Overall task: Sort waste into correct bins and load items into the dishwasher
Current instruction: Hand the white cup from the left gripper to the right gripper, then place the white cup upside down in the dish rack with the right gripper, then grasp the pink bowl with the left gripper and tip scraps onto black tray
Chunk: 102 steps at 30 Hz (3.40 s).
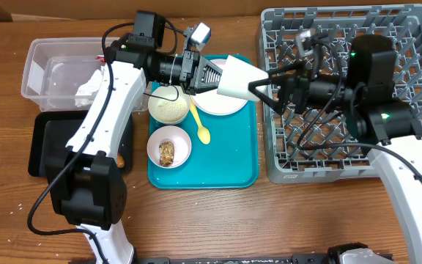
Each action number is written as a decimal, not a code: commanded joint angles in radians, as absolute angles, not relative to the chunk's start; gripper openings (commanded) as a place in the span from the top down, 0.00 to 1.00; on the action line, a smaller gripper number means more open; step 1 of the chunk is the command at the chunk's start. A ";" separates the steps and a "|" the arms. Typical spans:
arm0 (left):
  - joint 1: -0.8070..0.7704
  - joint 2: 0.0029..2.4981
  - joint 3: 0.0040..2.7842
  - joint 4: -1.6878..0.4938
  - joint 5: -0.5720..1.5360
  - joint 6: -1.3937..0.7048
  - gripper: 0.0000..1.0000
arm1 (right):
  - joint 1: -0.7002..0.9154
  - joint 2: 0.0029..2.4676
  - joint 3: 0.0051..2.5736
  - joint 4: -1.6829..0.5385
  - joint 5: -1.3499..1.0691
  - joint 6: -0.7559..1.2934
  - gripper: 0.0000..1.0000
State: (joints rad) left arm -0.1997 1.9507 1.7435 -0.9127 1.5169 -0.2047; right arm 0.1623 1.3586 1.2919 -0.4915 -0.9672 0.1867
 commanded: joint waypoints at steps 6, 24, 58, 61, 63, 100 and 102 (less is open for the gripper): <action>-0.210 1.943 1.753 -0.911 1.581 -0.251 0.96 | 0.218 1.368 1.295 -0.463 -0.960 0.196 0.18; -0.216 1.943 1.753 -0.907 1.492 -0.250 0.63 | 0.141 1.347 1.296 -0.427 -0.962 0.214 0.58; -0.217 1.943 1.752 -1.010 0.330 -0.247 0.58 | 0.117 1.714 1.424 -1.456 0.043 0.446 0.39; -0.217 1.943 1.752 -1.015 0.328 -0.247 0.56 | 0.117 1.719 1.424 -1.434 0.043 0.446 0.24; -0.217 1.943 1.752 -1.018 0.321 -0.247 0.55 | 0.116 1.719 1.428 -1.427 0.043 0.445 0.20; -0.477 1.861 1.238 -0.876 -0.085 -0.557 0.96 | 0.116 1.522 1.846 -1.590 0.096 0.359 0.00; -0.477 1.860 1.241 -0.892 -0.068 -0.544 0.96 | 0.116 1.522 1.846 -1.595 0.096 0.359 0.00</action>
State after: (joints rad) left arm -0.4820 1.8648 1.2457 -0.8799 -0.0826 -0.5484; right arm 0.1127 1.5249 1.8290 -1.5932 0.0856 0.3653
